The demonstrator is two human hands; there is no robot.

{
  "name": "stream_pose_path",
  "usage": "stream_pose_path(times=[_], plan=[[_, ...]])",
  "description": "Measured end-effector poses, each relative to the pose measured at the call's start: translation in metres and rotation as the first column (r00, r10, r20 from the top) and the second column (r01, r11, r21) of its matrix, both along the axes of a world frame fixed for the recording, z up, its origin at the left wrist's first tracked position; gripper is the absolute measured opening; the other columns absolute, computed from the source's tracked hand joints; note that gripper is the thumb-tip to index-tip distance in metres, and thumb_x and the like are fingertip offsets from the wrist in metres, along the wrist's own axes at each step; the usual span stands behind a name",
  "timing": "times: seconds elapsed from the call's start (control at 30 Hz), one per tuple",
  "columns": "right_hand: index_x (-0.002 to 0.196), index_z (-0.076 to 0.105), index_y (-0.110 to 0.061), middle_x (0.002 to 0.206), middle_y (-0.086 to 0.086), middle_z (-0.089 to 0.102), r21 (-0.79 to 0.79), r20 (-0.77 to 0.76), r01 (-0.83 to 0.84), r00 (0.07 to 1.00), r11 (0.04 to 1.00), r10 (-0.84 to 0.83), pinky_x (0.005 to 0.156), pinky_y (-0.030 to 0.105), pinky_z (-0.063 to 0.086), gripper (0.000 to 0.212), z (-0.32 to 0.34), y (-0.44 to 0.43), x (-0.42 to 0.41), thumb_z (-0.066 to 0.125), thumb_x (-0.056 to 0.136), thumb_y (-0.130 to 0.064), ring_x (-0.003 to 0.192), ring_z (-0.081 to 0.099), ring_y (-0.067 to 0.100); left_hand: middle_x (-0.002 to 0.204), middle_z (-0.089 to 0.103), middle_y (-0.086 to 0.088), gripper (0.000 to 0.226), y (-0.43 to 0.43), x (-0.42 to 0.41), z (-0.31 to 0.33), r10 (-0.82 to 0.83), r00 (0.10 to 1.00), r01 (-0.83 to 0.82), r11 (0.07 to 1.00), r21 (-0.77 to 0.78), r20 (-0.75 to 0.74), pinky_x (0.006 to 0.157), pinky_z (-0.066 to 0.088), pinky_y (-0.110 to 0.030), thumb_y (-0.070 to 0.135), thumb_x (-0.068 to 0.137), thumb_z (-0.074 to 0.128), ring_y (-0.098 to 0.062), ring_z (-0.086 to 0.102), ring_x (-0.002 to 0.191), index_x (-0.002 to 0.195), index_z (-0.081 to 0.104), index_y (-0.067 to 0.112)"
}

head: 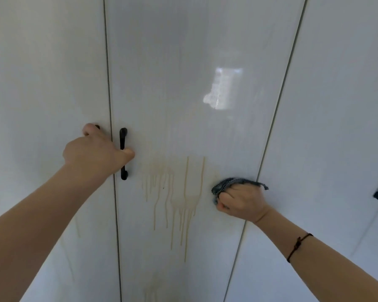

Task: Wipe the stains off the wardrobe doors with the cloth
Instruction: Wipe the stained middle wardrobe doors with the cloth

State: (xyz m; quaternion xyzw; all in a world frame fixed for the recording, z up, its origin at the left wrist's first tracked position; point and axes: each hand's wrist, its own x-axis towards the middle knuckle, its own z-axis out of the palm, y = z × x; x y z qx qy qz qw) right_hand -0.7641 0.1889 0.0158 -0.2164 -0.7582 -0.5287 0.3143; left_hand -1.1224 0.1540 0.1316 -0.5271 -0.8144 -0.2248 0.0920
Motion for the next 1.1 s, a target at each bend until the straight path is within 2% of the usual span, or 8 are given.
stream_pose_path(times=[0.07, 0.2, 0.33, 0.6, 0.8, 0.9, 1.0, 1.1], plan=[[0.054, 0.045, -0.020, 0.049, -0.003, 0.044, 0.073, -0.065, 0.011, 0.998, 0.997, -0.006, 0.039, 0.022, 0.031, 0.034, 0.039, 0.000, 0.008, 0.066, 0.081, -0.019, 0.042, 0.041, 0.016, 0.065, 0.056, -0.012, 0.083, 0.002, 0.001, -0.004, -0.005, 1.000, 0.005, 1.000, 0.009, 0.013, 0.053, 0.035, -0.030, 0.063, 0.081, 0.051, -0.022, 0.054, 0.056, 0.119, 0.030, -0.008], [0.054, 0.042, -0.023, 0.047, -0.005, 0.038, 0.175, -0.443, 0.242, 0.885, 0.954, -0.143, 0.049, 0.021, 0.016, 0.036, 0.124, 0.006, 0.003, 0.057, 0.086, -0.026, 0.040, 0.036, 0.017, 0.065, 0.056, -0.013, 0.074, 0.006, -0.001, -0.012, -0.020, 0.998, 0.015, 0.997, 0.076, 0.058, 0.055, 0.038, -0.031, 0.059, 0.082, 0.053, -0.022, 0.053, 0.056, 0.112, 0.030, -0.005], [0.055, 0.040, -0.019, 0.048, -0.003, 0.035, 0.240, -0.667, 0.273, 0.744, 0.932, -0.047, 0.053, 0.024, 0.012, 0.032, 0.124, 0.014, -0.016, 0.057, 0.082, -0.020, 0.051, 0.024, 0.014, 0.062, 0.048, -0.011, 0.071, 0.010, 0.007, -0.018, -0.035, 0.990, 0.011, 0.986, 0.168, 0.139, 0.058, 0.041, -0.034, 0.045, 0.085, 0.054, -0.023, 0.050, 0.054, 0.122, 0.029, -0.010], [0.053, 0.043, -0.021, 0.049, -0.004, 0.043, -0.034, -0.194, 0.048, 0.980, 0.998, -0.053, 0.040, 0.025, 0.029, 0.035, -0.042, -0.005, -0.009, 0.071, 0.073, -0.016, 0.043, 0.038, 0.016, 0.062, 0.046, -0.011, 0.075, 0.015, 0.011, -0.028, -0.017, 0.979, -0.028, 0.976, 0.217, 0.203, 0.054, 0.032, -0.032, 0.040, 0.086, 0.055, -0.029, 0.050, 0.060, 0.133, 0.023, -0.010], [0.055, 0.045, -0.020, 0.050, -0.004, 0.044, -0.027, -0.020, 0.074, 0.997, 0.997, -0.074, 0.039, 0.024, 0.030, 0.034, -0.017, -0.004, 0.002, 0.070, 0.078, -0.021, 0.043, 0.043, 0.016, 0.061, 0.046, -0.011, 0.077, 0.009, 0.009, -0.026, -0.071, 0.977, 0.017, 0.966, 0.258, 0.200, 0.055, 0.036, -0.034, 0.043, 0.086, 0.052, -0.028, 0.050, 0.059, 0.133, 0.023, -0.011], [0.057, 0.042, -0.022, 0.050, -0.006, 0.039, 0.060, -0.317, 0.162, 0.939, 0.985, -0.135, 0.046, 0.021, 0.020, 0.036, 0.071, 0.002, -0.002, 0.063, 0.086, -0.023, 0.041, 0.041, 0.016, 0.063, 0.047, -0.012, 0.077, 0.008, 0.007, -0.028, -0.094, 0.975, 0.036, 0.960, 0.278, 0.201, 0.055, 0.038, -0.034, 0.048, 0.084, 0.050, -0.027, 0.048, 0.055, 0.129, 0.027, -0.010], [0.056, 0.037, -0.023, 0.048, -0.007, 0.032, 0.107, -0.643, 0.242, 0.756, 0.964, -0.118, 0.050, 0.023, 0.013, 0.034, 0.139, 0.007, -0.035, 0.062, 0.079, -0.020, 0.041, 0.035, 0.016, 0.069, 0.051, -0.015, 0.073, 0.009, 0.005, -0.032, -0.104, 0.977, 0.042, 0.950, 0.310, 0.186, 0.056, 0.040, -0.034, 0.050, 0.082, 0.046, -0.026, 0.048, 0.054, 0.124, 0.030, -0.008], [0.056, 0.037, -0.023, 0.045, -0.003, 0.038, 0.135, -0.687, 0.233, 0.722, 0.963, -0.079, 0.051, 0.023, 0.013, 0.033, 0.138, 0.011, -0.062, 0.062, 0.078, -0.023, 0.044, 0.032, 0.017, 0.068, 0.050, -0.013, 0.067, 0.010, 0.006, -0.033, -0.115, 0.972, 0.042, 0.943, 0.331, 0.205, 0.055, 0.040, -0.033, 0.047, 0.082, 0.047, -0.024, 0.046, 0.051, 0.120, 0.033, -0.006]])
